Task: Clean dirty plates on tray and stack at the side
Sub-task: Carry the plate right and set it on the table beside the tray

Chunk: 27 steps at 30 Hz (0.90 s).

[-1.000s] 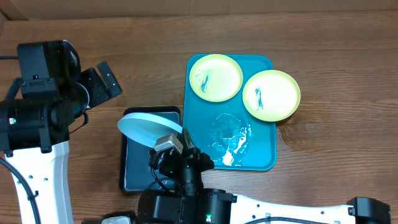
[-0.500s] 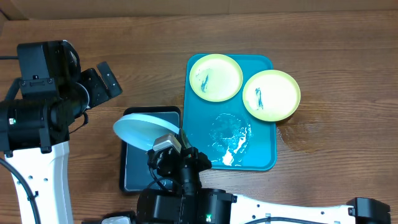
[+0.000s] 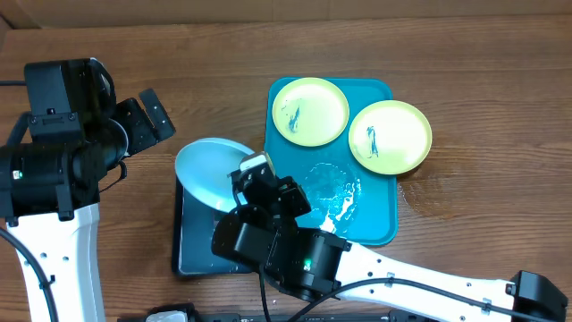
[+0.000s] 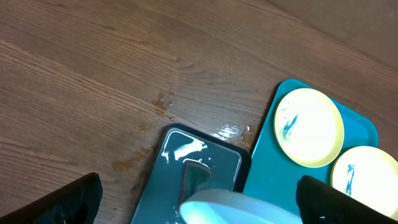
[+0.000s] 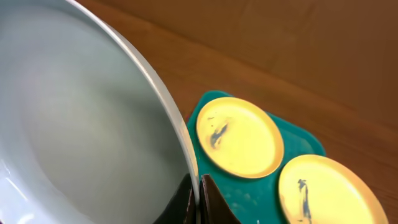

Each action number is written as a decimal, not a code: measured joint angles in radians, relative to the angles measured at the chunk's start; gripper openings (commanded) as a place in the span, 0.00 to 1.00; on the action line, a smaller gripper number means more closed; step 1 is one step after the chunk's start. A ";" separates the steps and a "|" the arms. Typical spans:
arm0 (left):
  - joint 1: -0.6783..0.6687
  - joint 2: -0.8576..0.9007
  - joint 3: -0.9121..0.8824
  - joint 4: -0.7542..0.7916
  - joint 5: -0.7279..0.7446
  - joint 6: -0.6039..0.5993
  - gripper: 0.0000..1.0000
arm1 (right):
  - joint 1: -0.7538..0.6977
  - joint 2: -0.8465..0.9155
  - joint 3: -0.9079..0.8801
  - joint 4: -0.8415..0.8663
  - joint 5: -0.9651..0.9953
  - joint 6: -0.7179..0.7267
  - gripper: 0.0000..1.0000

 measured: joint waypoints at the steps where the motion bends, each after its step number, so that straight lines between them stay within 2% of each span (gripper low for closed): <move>1: 0.000 0.000 0.000 0.000 0.000 0.000 1.00 | -0.002 0.000 0.000 -0.001 -0.010 0.003 0.04; 8: 0.000 0.000 0.000 0.000 0.000 0.000 1.00 | -0.119 0.000 0.000 -0.008 -0.179 0.088 0.04; 13: 0.000 0.000 0.000 0.000 0.000 0.000 1.00 | -0.314 0.000 0.000 -0.010 -0.471 0.184 0.04; 19: 0.000 0.000 0.000 0.000 0.000 0.000 1.00 | -0.719 0.006 0.000 -0.019 -1.003 0.256 0.04; 21: 0.000 0.000 0.000 0.000 0.000 0.000 1.00 | -0.844 0.006 0.000 -0.050 -1.126 0.264 0.04; 24: 0.000 0.000 0.000 0.000 0.000 0.000 1.00 | -1.052 0.004 0.000 -0.162 -1.265 0.267 0.04; 27: 0.000 0.000 0.000 0.000 0.000 0.000 1.00 | -1.234 0.001 0.000 -0.249 -1.316 0.263 0.04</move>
